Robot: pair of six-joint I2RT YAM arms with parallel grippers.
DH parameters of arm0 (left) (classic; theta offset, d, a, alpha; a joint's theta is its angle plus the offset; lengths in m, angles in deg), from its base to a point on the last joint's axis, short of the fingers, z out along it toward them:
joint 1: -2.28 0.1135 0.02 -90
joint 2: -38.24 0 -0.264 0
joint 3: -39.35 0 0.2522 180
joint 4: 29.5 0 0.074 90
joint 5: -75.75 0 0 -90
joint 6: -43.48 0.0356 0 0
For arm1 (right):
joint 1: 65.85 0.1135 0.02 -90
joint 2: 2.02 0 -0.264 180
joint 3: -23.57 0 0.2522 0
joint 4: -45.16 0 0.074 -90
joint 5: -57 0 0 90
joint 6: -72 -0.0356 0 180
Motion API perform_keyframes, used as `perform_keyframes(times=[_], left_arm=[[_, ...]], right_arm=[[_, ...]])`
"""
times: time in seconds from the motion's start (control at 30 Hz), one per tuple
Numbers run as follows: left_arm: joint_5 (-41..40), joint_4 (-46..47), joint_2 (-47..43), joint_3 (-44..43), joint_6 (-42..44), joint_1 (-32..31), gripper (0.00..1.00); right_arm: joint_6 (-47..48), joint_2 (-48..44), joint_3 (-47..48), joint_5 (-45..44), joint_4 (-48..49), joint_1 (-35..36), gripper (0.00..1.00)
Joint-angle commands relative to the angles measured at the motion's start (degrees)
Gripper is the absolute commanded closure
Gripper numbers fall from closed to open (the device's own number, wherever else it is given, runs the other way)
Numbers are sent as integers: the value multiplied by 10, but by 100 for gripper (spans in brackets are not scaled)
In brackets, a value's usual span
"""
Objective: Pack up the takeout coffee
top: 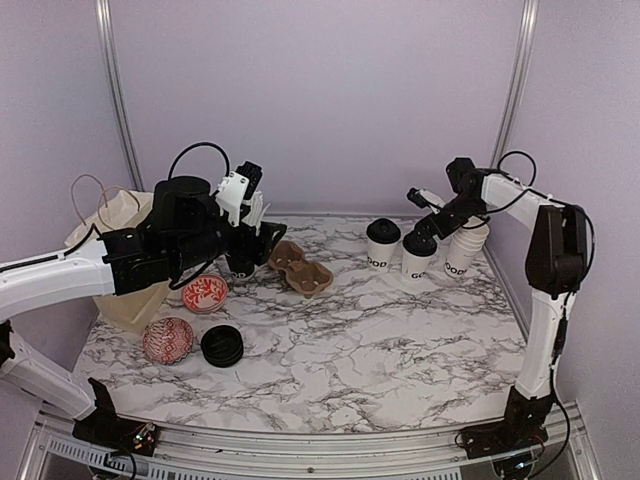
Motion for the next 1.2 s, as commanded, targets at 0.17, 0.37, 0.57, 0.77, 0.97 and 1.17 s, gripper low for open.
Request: perform_keyframes(times=[0.17,0.37,0.57,0.77,0.97,1.17], left_arm=[[42,-30,5,-48,11,0,17],[-73,-145,-17,-137,-60,-2,22],[-251,-413,-29,-280,-124,7,22],[-323,-560,-119,-314,-182,85,29],[-336,-581,-194,-270,-181,170,30],[-160,-590,-152,-258,-138,355,24]], right_arm=[[-22,-83,-56,63,61,0,1],[-31,-140,-103,68,95,8,1],[-47,-220,-177,37,138,41,1],[-32,-294,-250,61,177,85,1],[-22,-323,-290,101,198,87,2],[-20,-346,-329,131,220,87,2]])
